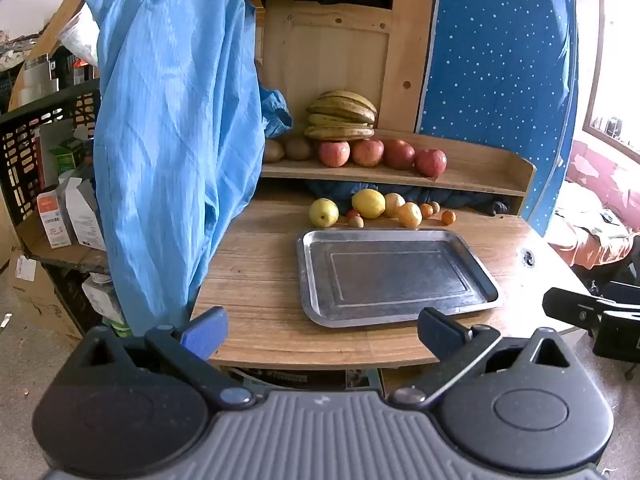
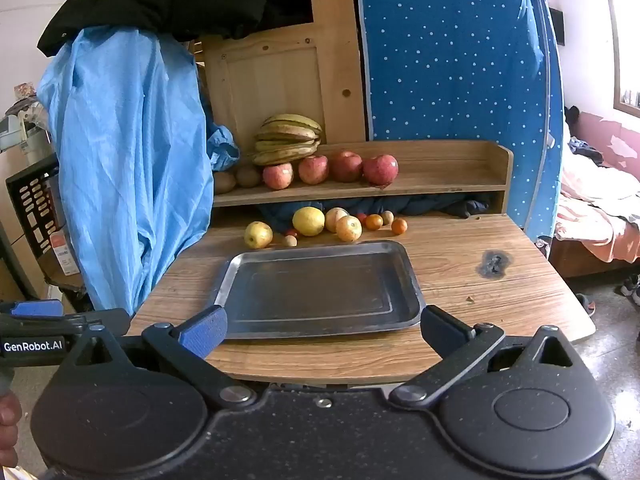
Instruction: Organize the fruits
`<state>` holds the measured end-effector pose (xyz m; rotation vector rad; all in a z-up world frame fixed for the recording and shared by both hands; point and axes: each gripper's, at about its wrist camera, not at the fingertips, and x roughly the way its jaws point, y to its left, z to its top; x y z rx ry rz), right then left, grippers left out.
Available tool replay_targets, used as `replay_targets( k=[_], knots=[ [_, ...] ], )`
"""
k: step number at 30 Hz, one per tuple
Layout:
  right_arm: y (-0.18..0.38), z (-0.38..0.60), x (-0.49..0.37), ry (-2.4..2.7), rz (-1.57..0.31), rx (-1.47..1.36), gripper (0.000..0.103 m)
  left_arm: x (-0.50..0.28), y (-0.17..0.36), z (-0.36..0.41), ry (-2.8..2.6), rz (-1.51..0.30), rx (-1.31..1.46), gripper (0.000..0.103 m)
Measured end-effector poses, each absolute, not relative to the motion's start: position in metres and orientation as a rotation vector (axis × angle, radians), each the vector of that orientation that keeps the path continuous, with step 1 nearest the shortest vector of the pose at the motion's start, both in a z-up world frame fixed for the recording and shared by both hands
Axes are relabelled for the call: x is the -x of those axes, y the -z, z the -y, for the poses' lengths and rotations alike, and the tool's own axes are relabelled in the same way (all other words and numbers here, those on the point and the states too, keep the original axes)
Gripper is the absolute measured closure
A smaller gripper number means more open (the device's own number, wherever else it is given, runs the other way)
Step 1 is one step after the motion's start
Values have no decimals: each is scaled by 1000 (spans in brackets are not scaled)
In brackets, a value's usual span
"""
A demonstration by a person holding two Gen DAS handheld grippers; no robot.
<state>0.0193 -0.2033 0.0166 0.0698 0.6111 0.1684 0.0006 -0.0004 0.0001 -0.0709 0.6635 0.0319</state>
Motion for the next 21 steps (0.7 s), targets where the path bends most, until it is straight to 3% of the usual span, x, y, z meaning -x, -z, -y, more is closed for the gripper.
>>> replay_targets(
  k=[21],
  knots=[
    [-8,206,-22,-119,-653,-59,0,2,3,1,-33,-676,64,0]
  ],
)
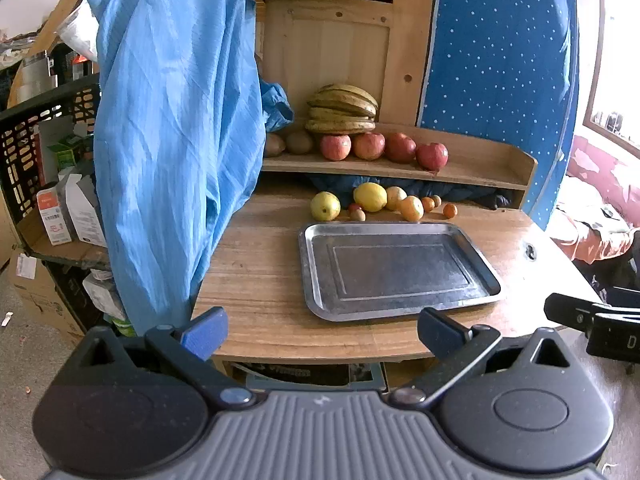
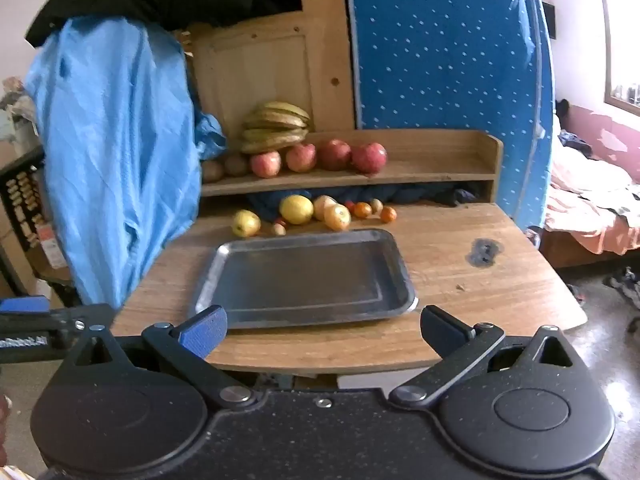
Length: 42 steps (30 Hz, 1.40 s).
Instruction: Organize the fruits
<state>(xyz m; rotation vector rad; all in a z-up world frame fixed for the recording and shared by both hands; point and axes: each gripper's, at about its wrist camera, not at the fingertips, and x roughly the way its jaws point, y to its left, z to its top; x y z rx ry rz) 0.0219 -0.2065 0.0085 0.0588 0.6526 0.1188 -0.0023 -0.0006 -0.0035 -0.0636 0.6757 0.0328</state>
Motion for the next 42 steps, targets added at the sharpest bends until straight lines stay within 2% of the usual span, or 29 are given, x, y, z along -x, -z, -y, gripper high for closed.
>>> replay_targets(
  k=[42],
  knots=[
    [-3,205,-30,-110,-715,-49,0,-4,7,3,-36,-700,66,0]
  ],
)
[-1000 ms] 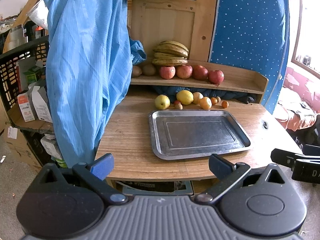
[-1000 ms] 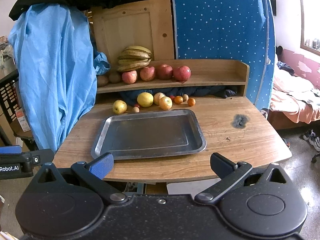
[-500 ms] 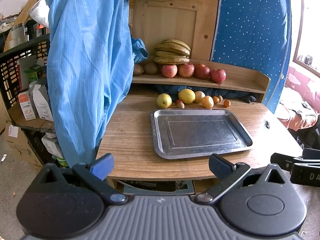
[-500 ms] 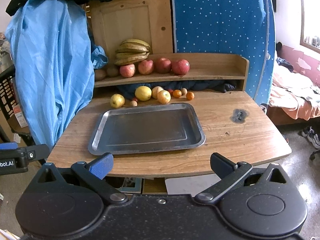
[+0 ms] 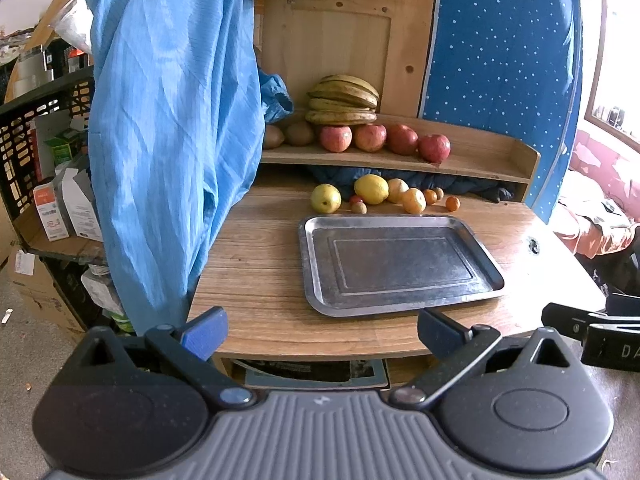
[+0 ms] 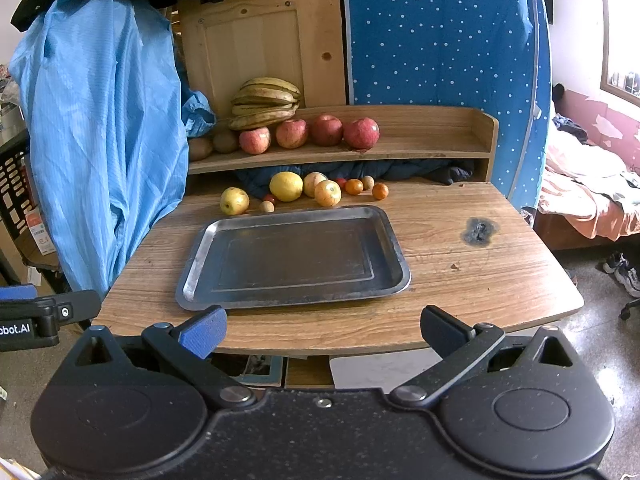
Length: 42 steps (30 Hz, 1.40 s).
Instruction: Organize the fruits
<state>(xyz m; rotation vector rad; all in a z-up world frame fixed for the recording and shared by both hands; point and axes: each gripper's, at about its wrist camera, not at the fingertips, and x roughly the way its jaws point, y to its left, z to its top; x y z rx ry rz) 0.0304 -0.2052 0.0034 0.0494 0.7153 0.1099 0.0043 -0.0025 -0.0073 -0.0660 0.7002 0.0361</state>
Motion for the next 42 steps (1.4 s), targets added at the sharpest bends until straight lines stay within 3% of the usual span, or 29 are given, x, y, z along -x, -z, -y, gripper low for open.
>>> replay_targets(
  k=[42],
  knots=[
    [4,235,-49,-110,-764,-54,0,-44,19,42,-15,-759,53,0]
  ],
)
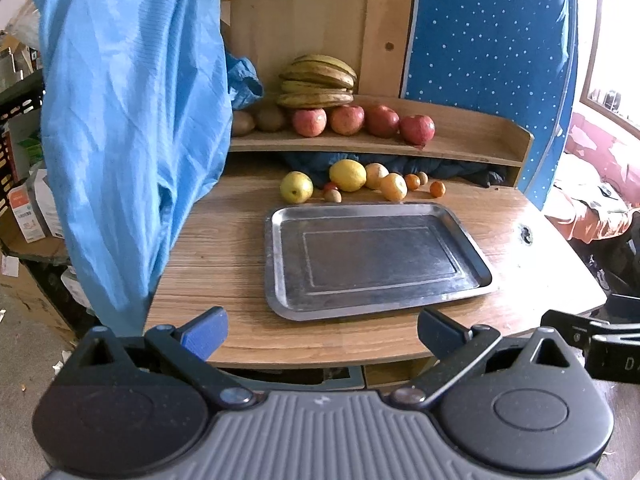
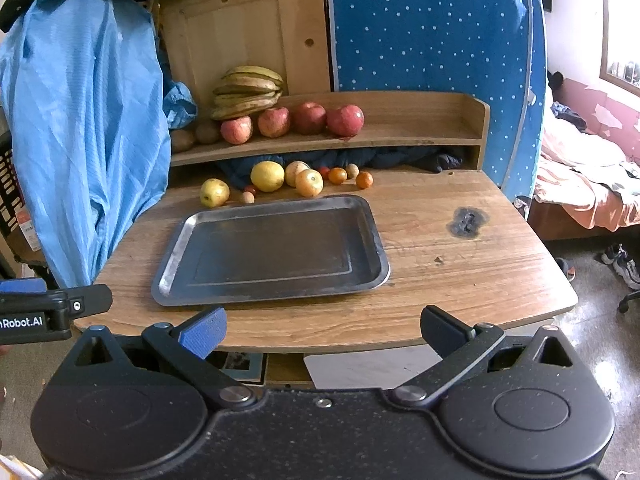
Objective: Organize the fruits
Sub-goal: 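Reach the left tool to the yellow pear while the right tool reaches a small potato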
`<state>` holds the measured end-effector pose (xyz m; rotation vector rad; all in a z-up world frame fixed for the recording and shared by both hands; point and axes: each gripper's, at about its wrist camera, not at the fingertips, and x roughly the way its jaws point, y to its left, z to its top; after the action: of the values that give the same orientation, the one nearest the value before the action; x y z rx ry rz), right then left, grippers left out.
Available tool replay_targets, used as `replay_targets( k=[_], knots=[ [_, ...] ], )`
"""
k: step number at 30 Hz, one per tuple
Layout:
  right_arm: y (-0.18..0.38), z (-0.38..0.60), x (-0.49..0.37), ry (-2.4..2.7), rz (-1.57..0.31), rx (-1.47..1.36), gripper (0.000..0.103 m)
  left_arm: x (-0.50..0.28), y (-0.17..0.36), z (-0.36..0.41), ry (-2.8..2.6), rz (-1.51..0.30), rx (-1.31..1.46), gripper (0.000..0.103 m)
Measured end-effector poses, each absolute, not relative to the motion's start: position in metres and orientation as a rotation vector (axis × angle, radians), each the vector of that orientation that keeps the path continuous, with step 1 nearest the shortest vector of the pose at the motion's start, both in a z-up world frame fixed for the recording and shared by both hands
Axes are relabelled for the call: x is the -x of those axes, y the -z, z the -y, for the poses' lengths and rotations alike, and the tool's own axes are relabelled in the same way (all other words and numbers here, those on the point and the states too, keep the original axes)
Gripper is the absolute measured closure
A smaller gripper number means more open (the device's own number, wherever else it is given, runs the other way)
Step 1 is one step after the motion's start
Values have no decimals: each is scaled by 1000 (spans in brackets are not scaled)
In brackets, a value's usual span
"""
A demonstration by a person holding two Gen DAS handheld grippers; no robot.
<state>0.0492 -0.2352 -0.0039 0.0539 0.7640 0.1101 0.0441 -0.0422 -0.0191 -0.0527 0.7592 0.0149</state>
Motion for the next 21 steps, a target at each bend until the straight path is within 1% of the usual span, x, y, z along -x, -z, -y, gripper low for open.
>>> replay_targets(
  k=[9,21],
  knots=[
    [10,270,-85,-163,-801,-21,0,-76,29,80,-72,-803,80,0],
    [9,319,-144,-332,-769,22,0,-104,24,122,-226,-831,103,0]
  ],
)
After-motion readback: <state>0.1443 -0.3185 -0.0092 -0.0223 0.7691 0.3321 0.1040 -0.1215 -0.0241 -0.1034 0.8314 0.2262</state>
